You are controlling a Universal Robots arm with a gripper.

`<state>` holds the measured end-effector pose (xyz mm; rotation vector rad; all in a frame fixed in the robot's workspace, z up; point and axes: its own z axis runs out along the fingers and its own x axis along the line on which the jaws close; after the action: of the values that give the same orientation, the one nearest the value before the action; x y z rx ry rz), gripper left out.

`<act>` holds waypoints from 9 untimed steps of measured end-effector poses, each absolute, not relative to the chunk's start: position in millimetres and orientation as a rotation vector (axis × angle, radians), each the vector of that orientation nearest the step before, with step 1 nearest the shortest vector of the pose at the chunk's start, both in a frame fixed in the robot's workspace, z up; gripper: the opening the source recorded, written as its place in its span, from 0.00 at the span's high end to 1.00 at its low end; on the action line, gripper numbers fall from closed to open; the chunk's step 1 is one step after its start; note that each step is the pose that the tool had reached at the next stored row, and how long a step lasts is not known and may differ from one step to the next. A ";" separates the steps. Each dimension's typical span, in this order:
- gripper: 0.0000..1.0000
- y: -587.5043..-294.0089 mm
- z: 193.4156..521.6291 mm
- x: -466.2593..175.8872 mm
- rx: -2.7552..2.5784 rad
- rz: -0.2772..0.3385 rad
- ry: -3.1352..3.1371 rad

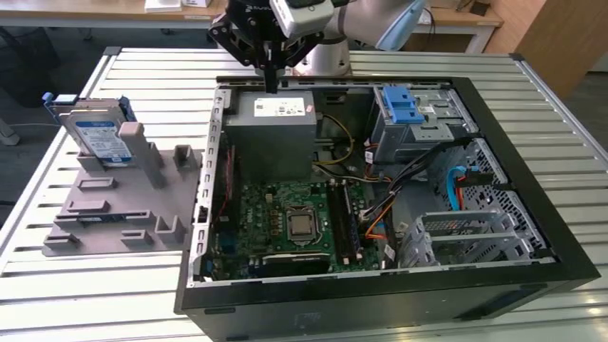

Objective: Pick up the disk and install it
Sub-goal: 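Reach for the disk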

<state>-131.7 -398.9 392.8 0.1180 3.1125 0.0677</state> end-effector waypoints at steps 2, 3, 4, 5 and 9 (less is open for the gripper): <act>0.89 -398.9 392.7 -132.9 0.118 0.068 3.113; 0.89 -398.9 392.7 -133.2 0.118 0.068 3.113; 0.89 -398.9 392.6 -133.7 0.118 0.068 3.113; 0.89 -398.9 392.5 -134.3 0.118 0.068 3.113; 0.89 -398.8 392.3 -136.7 0.118 0.068 3.113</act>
<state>-136.7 -398.8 392.3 0.1180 3.1132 0.0675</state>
